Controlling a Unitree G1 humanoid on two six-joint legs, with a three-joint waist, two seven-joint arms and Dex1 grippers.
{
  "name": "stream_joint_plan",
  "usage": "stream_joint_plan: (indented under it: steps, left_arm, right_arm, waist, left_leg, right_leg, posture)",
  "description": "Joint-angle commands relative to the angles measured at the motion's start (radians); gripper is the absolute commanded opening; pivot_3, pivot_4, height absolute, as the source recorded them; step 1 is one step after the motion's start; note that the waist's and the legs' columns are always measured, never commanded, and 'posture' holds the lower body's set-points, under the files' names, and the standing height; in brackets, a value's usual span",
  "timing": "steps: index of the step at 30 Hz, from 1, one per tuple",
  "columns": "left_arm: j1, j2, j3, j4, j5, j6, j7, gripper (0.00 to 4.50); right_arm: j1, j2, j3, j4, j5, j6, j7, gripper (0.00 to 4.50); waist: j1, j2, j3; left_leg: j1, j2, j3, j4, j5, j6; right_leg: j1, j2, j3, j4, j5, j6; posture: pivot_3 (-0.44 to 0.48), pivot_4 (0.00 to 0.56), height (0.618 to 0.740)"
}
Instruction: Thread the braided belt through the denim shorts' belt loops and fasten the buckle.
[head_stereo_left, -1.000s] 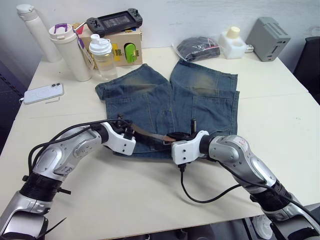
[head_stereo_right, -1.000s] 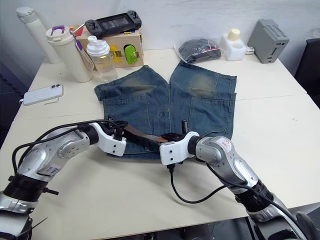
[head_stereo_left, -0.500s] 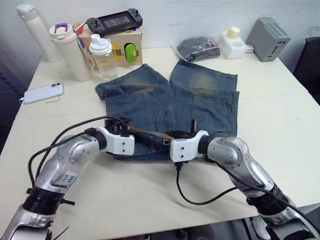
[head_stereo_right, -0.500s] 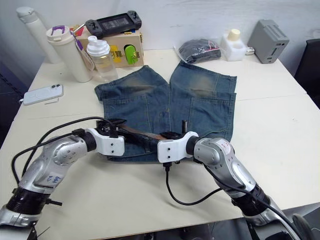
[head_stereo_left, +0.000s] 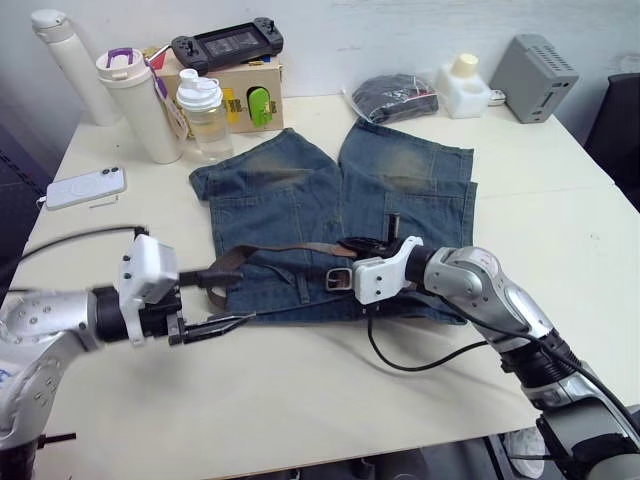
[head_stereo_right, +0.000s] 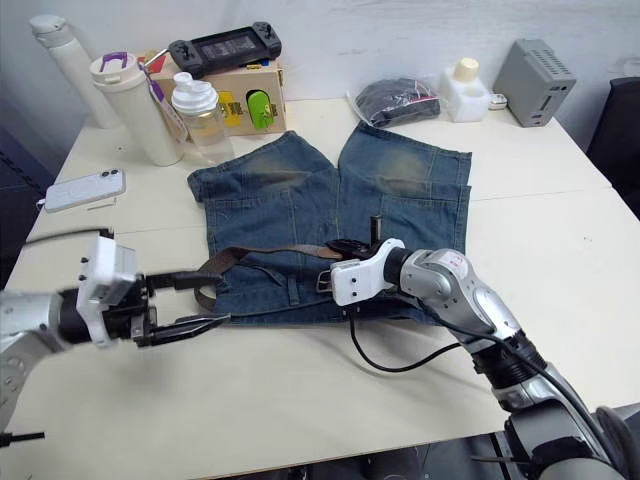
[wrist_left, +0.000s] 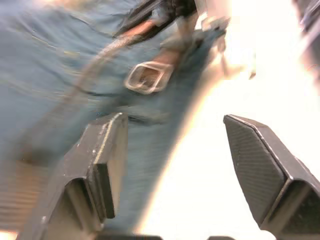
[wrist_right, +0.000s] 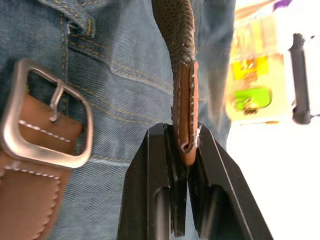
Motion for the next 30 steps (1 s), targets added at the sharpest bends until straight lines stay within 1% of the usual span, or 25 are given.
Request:
stream_joint_plan:
  steps: [1, 3, 4, 5, 7, 8, 9, 10, 12, 15, 21, 24, 26, 28, 30]
  left_arm:
    - [0.002, -0.103, -0.019, 0.000, -0.304, 0.186, 0.323, 3.35]
    - [0.002, -0.169, -0.073, 0.025, -0.445, 0.227, 0.532, 3.35]
    - [-0.001, -0.207, -0.102, 0.047, -0.541, 0.210, 0.660, 3.35]
    - [-0.004, -0.234, -0.133, 0.082, -0.667, 0.166, 0.806, 3.35]
    - [-0.015, -0.291, -0.171, 0.126, -0.863, 0.056, 1.044, 3.35]
    - [-0.024, -0.312, -0.181, 0.132, -0.944, 0.001, 1.124, 3.35]
    - [-0.032, -0.325, -0.188, 0.129, -0.997, -0.037, 1.179, 3.35]
    - [-0.038, -0.354, -0.187, 0.122, -1.027, -0.073, 1.231, 3.35]
    - [-0.048, -0.403, -0.181, 0.105, -1.039, -0.125, 1.304, 3.35]
    - [-0.053, -0.475, -0.176, 0.081, -1.039, -0.181, 1.373, 3.35]
    - [-0.064, -0.555, -0.176, 0.074, -1.039, -0.242, 1.497, 3.35]
    - [-0.073, -0.584, -0.169, 0.081, -1.039, -0.254, 1.510, 2.54]
    - [-0.076, -0.592, -0.163, 0.084, -1.039, -0.252, 1.507, 1.76]
    - [-0.078, -0.596, -0.158, 0.087, -1.039, -0.249, 1.506, 0.80]
    - [-0.079, -0.601, -0.151, 0.092, -1.039, -0.244, 1.494, 0.03]
  right_arm:
    - [-0.039, -0.001, -0.003, 0.010, -0.010, -0.143, -0.057, 0.00]
    - [-0.049, 0.001, -0.003, 0.019, -0.030, -0.187, -0.084, 0.00]
    - [-0.053, 0.003, -0.005, 0.019, -0.037, -0.204, -0.097, 0.00]
    - [-0.055, 0.006, -0.007, 0.017, -0.043, -0.215, -0.107, 0.00]
    - [-0.056, 0.012, -0.010, 0.011, -0.049, -0.225, -0.118, 0.00]
    - [-0.055, 0.012, -0.011, 0.010, -0.053, -0.229, -0.120, 0.00]
    - [-0.055, 0.012, -0.011, 0.010, -0.056, -0.232, -0.122, 0.00]
    - [-0.051, 0.010, -0.012, 0.008, -0.060, -0.236, -0.123, 0.00]
    - [-0.044, 0.007, -0.013, 0.005, -0.064, -0.237, -0.123, 0.00]
    - [-0.034, 0.007, -0.013, -0.002, -0.068, -0.236, -0.120, 0.00]
    - [-0.026, 0.011, -0.016, -0.019, -0.067, -0.222, -0.114, 0.00]
    - [-0.027, 0.011, -0.019, -0.026, -0.066, -0.216, -0.112, 0.00]
    - [-0.026, 0.009, -0.020, -0.027, -0.066, -0.215, -0.111, 0.00]
    - [-0.026, 0.007, -0.021, -0.027, -0.066, -0.215, -0.110, 0.00]
    - [-0.024, 0.006, -0.021, -0.029, -0.065, -0.211, -0.107, 0.00]
  waist:
    - [0.003, -0.001, 0.000]
    - [0.004, -0.001, 0.000]
    - [0.005, -0.001, 0.000]
    - [0.005, -0.001, 0.000]
    - [0.004, -0.001, -0.001]
    - [0.004, -0.001, -0.001]
    - [0.004, -0.002, -0.001]
    - [0.003, -0.002, -0.001]
    - [0.003, -0.001, -0.001]
    - [0.003, -0.001, -0.001]
    - [0.005, -0.002, -0.001]
    - [0.005, -0.002, -0.001]
    - [0.005, -0.002, -0.001]
    - [0.005, -0.002, -0.001]
    - [0.005, -0.002, -0.001]
  left_leg:
    - [0.000, 0.000, -0.002, 0.001, 0.000, 0.000]
    - [0.000, -0.001, -0.006, 0.002, 0.000, 0.000]
    - [0.000, -0.001, -0.007, 0.003, 0.000, 0.000]
    - [0.000, -0.002, -0.008, 0.003, 0.000, 0.000]
    - [0.001, -0.002, -0.010, 0.003, 0.000, 0.000]
    - [0.001, -0.002, -0.010, 0.004, 0.000, 0.000]
    - [0.001, -0.002, -0.010, 0.004, 0.000, 0.000]
    - [0.001, -0.002, -0.011, 0.004, 0.000, 0.000]
    - [0.002, -0.002, -0.010, 0.004, 0.000, -0.001]
    - [0.002, -0.003, -0.010, 0.003, 0.000, -0.001]
    - [0.002, -0.003, -0.010, 0.004, 0.000, -0.001]
    - [0.002, -0.003, -0.010, 0.004, 0.000, -0.001]
    - [0.002, -0.003, -0.010, 0.004, 0.000, -0.001]
    - [0.002, -0.002, -0.010, 0.004, 0.000, -0.001]
    - [0.002, -0.002, -0.010, 0.004, 0.000, -0.001]
  right_leg:
    - [0.001, 0.000, 0.000, 0.000, 0.000, 0.000]
    - [0.003, 0.001, 0.001, 0.001, 0.000, 0.000]
    - [0.004, 0.001, 0.002, 0.001, 0.000, 0.000]
    - [0.005, 0.001, 0.003, 0.000, 0.000, 0.000]
    - [0.005, 0.001, 0.005, 0.001, 0.000, 0.000]
    - [0.005, 0.000, 0.008, 0.001, 0.000, 0.000]
    - [0.005, 0.001, 0.011, 0.001, 0.000, 0.000]
    - [0.005, 0.001, 0.015, 0.001, 0.000, 0.000]
    - [0.005, 0.003, 0.020, 0.001, 0.000, 0.000]
    - [0.005, 0.008, 0.023, 0.000, 0.000, 0.000]
    - [0.005, 0.010, 0.026, -0.001, 0.000, 0.000]
    - [0.005, 0.011, 0.027, -0.001, 0.000, 0.000]
    - [0.006, 0.011, 0.027, -0.002, 0.000, 0.000]
    - [0.006, 0.012, 0.028, -0.003, 0.000, 0.000]
    - [0.006, 0.012, 0.028, -0.003, 0.000, 0.000]
  posture:
    - [0.000, 0.150, 0.690]
    - [0.000, 0.150, 0.690]
    - [0.000, 0.150, 0.690]
    - [0.000, 0.150, 0.690]
    - [0.000, 0.150, 0.690]
    - [0.000, 0.150, 0.690]
    - [0.000, 0.150, 0.690]
    - [0.000, 0.150, 0.690]
    - [0.000, 0.150, 0.690]
    - [0.000, 0.150, 0.690]
    - [0.000, 0.150, 0.690]
    - [0.000, 0.150, 0.690]
    - [0.000, 0.150, 0.690]
    - [0.000, 0.150, 0.690]
    - [0.000, 0.150, 0.690]
